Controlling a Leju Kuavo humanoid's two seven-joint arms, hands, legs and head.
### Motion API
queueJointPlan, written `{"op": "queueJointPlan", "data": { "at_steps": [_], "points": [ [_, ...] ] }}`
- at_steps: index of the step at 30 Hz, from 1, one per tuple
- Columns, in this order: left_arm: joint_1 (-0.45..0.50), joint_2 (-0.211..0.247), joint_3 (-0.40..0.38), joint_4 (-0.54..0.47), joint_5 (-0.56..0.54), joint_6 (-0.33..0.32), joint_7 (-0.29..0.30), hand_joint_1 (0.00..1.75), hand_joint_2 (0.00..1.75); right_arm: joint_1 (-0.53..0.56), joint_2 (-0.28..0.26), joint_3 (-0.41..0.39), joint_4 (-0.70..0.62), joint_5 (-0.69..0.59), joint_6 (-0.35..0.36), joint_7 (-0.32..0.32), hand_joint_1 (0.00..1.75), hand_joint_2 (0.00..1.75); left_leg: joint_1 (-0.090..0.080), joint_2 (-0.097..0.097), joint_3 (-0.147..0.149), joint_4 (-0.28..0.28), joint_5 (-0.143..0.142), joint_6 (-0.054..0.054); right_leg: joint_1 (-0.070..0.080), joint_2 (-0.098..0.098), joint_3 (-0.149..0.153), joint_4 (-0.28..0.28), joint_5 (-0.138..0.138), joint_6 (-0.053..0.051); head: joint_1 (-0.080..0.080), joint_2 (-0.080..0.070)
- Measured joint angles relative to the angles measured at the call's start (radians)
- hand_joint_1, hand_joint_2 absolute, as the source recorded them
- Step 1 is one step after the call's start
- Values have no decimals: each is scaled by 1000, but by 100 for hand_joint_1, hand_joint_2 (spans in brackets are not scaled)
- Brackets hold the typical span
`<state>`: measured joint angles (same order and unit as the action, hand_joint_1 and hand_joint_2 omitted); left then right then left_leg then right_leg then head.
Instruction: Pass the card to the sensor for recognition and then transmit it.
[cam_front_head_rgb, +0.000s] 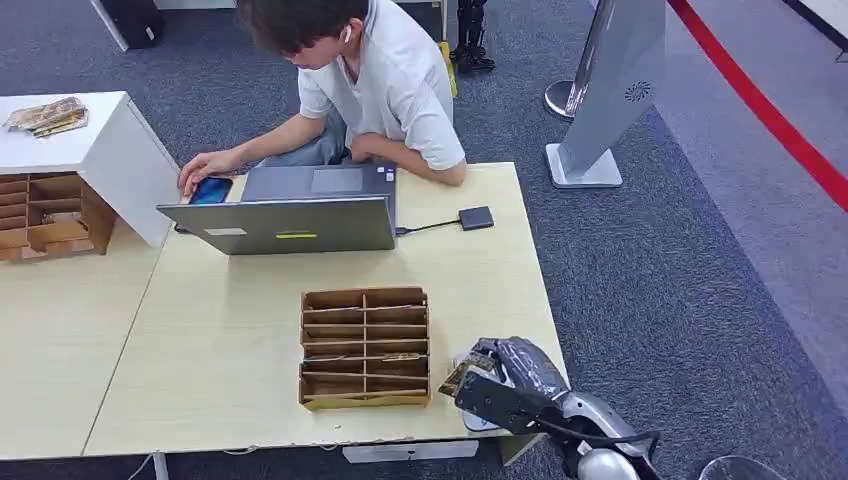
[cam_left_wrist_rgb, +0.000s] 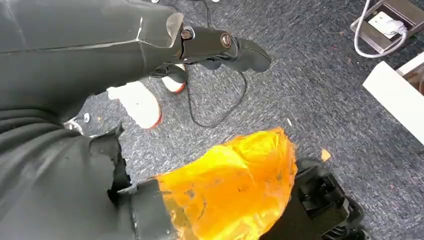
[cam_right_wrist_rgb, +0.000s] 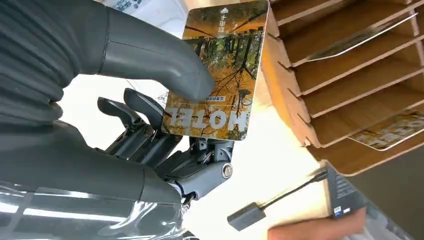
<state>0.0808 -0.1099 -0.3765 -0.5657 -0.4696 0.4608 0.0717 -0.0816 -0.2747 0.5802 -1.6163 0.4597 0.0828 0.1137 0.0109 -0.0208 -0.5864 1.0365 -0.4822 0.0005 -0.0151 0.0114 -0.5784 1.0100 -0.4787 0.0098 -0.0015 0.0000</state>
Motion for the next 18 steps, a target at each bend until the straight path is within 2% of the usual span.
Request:
{"op": "queueJointPlan", "data": {
  "at_steps": [18],
  "points": [
    [-5,0,-2,8,9,0,0,0,0,0,-19,10,31,7,3,17,175,175,0,0,0,0,0,0,0,0,0,0,0,0,0,0]
  ]
}}
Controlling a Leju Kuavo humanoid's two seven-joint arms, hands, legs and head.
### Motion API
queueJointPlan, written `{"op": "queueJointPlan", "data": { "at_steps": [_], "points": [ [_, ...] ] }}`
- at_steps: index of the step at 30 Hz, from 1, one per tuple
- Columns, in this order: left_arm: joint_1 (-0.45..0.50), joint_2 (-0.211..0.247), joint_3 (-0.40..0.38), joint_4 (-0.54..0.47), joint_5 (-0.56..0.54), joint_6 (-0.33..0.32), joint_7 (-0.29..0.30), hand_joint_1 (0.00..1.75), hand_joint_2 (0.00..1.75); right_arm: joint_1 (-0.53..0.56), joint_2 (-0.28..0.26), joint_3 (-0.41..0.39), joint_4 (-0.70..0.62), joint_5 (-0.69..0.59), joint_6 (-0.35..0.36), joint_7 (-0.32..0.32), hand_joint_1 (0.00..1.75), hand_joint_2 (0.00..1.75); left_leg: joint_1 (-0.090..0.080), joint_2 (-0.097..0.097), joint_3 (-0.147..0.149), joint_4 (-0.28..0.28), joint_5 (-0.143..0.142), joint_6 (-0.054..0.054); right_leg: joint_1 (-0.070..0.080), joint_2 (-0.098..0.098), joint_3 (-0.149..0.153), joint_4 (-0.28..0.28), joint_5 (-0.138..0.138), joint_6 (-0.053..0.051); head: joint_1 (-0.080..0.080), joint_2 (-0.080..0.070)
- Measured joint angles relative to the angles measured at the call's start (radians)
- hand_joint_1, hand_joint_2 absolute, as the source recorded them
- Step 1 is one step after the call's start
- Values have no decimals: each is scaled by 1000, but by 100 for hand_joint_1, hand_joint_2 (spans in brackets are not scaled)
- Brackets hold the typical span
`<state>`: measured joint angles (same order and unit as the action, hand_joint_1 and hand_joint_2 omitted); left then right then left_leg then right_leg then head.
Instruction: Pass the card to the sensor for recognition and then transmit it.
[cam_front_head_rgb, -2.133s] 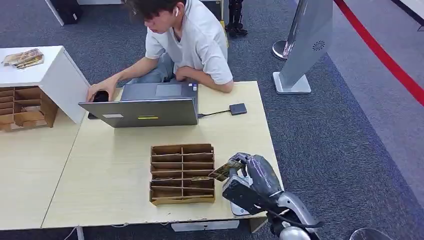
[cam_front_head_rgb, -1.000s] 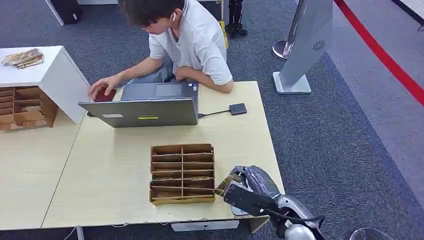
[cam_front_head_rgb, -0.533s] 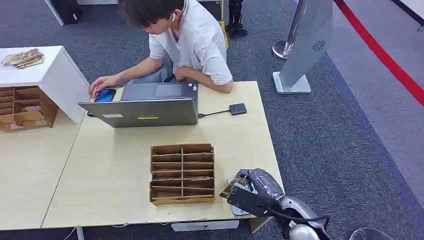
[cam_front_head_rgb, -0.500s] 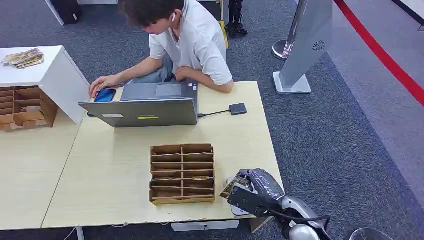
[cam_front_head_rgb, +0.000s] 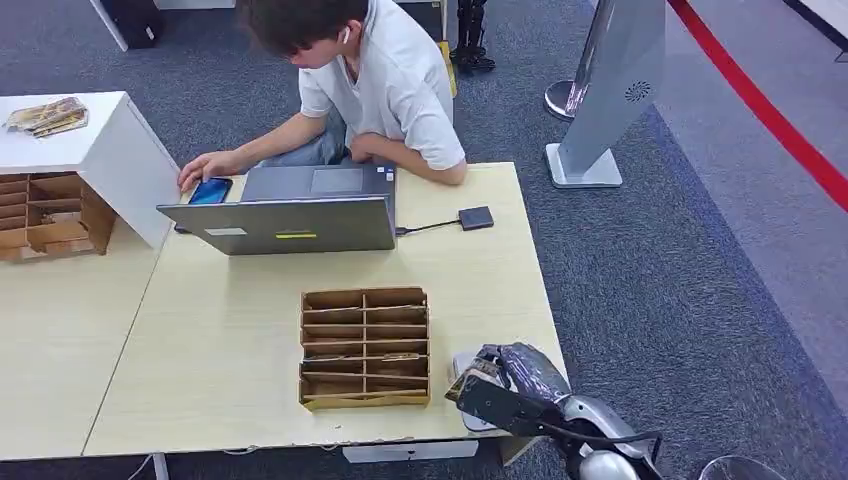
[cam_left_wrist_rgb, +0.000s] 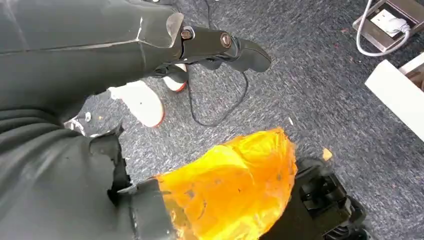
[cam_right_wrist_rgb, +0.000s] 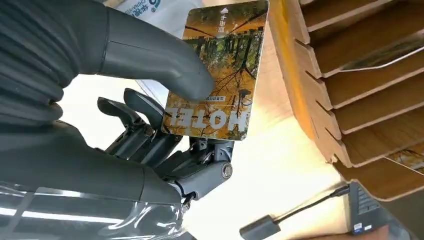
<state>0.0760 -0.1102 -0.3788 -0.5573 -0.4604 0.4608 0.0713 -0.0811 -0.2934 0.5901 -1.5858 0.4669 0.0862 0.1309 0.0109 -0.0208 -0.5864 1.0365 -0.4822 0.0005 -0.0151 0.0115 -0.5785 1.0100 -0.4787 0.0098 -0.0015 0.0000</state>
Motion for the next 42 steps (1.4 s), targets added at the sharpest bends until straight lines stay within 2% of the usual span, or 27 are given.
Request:
{"op": "queueJointPlan", "data": {
  "at_steps": [25,42],
  "points": [
    [-16,1,-34,16,22,0,5,0,0,2,2,5,60,14,-10,37,175,175,0,0,0,0,0,0,0,0,0,0,0,0,0,0],
    [-17,4,-57,16,27,-1,18,0,0,9,35,-24,93,25,-32,50,175,175,0,0,0,0,0,0,0,0,0,0,0,0,0,0]
  ]
}}
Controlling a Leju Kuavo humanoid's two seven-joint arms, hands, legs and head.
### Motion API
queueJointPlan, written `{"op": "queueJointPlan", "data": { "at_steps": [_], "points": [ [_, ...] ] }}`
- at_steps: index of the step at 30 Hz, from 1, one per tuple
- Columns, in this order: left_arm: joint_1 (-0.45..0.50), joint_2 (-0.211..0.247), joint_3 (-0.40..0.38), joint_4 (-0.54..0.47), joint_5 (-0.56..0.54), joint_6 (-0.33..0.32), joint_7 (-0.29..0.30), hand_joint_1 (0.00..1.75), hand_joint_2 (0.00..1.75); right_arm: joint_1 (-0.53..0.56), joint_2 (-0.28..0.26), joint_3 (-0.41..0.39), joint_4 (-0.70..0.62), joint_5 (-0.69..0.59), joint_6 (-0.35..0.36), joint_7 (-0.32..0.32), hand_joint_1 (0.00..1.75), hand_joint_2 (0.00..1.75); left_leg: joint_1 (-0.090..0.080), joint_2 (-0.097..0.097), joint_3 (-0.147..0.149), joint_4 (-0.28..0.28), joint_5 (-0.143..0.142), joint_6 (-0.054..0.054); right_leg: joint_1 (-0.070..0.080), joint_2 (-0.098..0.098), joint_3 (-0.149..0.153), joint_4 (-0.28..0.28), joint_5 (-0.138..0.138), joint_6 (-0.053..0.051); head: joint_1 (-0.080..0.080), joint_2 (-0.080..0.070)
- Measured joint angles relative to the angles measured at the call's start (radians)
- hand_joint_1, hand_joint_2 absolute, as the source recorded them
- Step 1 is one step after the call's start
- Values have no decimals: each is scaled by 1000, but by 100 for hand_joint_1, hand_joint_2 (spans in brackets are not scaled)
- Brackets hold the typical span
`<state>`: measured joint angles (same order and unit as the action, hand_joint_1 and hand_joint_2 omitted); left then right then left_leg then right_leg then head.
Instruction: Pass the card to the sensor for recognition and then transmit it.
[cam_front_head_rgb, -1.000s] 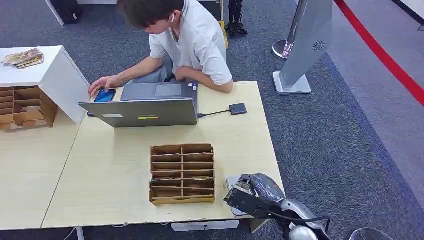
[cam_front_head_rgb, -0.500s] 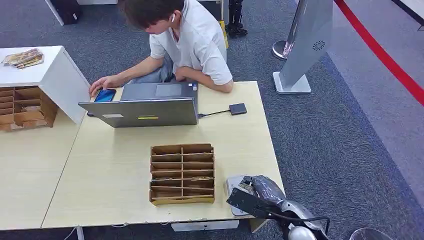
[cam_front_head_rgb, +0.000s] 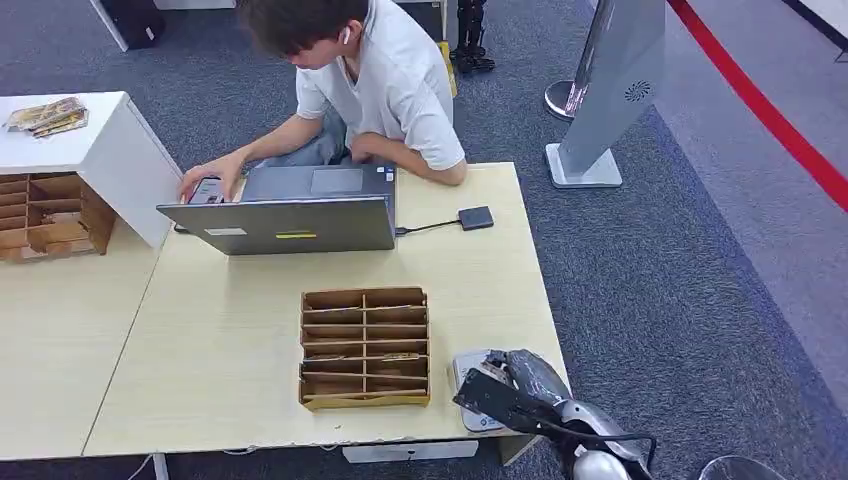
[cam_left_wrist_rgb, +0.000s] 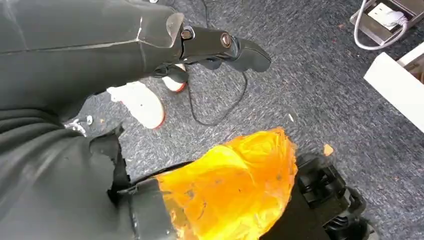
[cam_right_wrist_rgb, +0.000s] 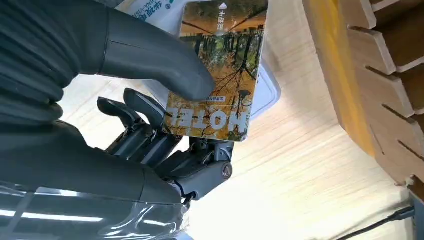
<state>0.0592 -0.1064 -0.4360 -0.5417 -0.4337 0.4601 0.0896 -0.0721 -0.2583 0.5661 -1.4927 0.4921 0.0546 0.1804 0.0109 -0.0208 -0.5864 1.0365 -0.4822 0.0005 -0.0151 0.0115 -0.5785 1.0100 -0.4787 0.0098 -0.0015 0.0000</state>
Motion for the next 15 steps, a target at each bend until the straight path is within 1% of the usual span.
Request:
{"op": "queueJointPlan", "data": {
  "at_steps": [9,15],
  "points": [
    [-7,2,-18,0,3,-2,8,0,0,-2,24,-21,25,14,-10,19,175,175,0,0,0,0,0,0,0,0,0,0,0,0,0,0],
    [-8,3,-18,0,3,-2,9,0,0,-4,30,-24,33,24,-10,28,175,175,0,0,0,0,0,0,0,0,0,0,0,0,0,0]
  ]
}}
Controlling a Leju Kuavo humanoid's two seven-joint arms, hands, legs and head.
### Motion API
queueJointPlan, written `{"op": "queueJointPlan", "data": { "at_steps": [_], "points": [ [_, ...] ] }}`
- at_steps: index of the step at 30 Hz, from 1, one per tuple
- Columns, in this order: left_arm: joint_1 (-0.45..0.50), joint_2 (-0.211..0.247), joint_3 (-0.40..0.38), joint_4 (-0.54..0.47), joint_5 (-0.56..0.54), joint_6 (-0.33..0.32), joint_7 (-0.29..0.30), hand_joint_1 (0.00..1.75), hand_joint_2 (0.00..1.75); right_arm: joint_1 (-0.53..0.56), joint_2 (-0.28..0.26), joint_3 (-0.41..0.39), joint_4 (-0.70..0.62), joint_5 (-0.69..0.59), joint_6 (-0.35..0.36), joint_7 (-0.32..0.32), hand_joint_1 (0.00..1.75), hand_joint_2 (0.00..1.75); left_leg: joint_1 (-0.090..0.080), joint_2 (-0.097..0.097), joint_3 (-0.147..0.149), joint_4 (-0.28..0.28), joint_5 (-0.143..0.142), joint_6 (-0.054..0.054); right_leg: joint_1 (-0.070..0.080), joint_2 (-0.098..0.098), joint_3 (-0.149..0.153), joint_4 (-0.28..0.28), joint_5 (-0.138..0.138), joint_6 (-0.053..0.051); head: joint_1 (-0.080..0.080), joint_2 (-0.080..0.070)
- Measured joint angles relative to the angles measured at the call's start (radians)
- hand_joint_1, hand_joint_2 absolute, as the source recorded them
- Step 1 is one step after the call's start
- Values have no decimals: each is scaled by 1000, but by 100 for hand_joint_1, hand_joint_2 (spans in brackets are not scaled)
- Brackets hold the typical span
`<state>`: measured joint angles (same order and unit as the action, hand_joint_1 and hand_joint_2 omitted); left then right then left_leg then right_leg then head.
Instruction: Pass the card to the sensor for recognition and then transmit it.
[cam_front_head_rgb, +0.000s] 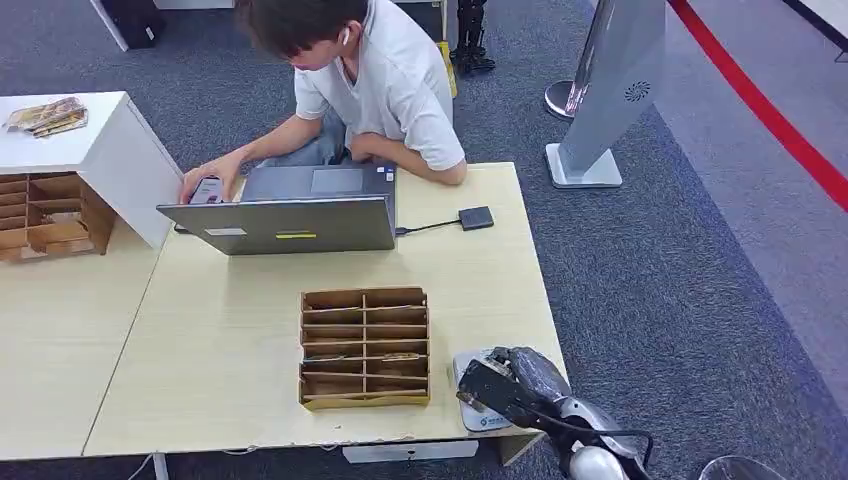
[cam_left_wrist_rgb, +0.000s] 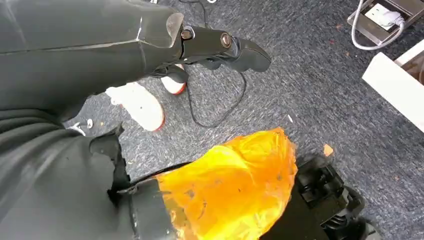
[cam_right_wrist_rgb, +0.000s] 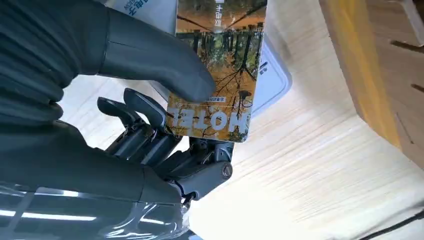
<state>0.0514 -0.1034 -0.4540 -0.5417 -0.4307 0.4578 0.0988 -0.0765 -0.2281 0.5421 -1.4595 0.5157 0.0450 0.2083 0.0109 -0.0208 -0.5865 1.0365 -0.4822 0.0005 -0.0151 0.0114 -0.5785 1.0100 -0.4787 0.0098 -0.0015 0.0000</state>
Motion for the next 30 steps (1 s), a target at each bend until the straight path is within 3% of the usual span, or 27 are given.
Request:
{"op": "queueJointPlan", "data": {
  "at_steps": [17,30],
  "points": [
    [-2,5,-21,-1,0,-12,25,0,0,-17,47,-2,48,89,-21,50,175,175,0,0,0,0,0,0,0,0,0,0,0,0,0,0],
    [0,11,-25,-14,0,-21,48,0,0,-18,96,-29,63,149,-79,44,175,175,0,0,0,0,0,0,0,0,0,0,0,0,0,0]
  ]
}}
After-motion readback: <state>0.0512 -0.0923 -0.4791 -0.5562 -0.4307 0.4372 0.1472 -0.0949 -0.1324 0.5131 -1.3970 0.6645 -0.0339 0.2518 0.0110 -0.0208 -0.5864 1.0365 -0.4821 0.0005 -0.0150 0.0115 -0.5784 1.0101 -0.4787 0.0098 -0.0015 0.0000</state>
